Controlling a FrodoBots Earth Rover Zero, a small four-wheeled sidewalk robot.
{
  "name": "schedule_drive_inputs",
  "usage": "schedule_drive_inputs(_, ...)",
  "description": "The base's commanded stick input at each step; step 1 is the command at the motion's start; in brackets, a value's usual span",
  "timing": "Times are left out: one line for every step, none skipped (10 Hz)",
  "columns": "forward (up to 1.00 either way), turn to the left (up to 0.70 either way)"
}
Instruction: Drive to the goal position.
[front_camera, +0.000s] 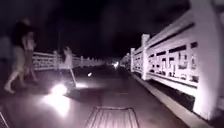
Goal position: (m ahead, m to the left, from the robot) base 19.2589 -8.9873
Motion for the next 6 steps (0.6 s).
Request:
schedule_drive_inputs(0.7,0.0)
schedule_drive_inputs(0.7,0.0)
schedule_drive_inputs(0.7,0.0)
schedule_drive_inputs(0.7,0.0)
schedule_drive_inputs(0.7,0.0)
schedule_drive_inputs(0.7,0.0)
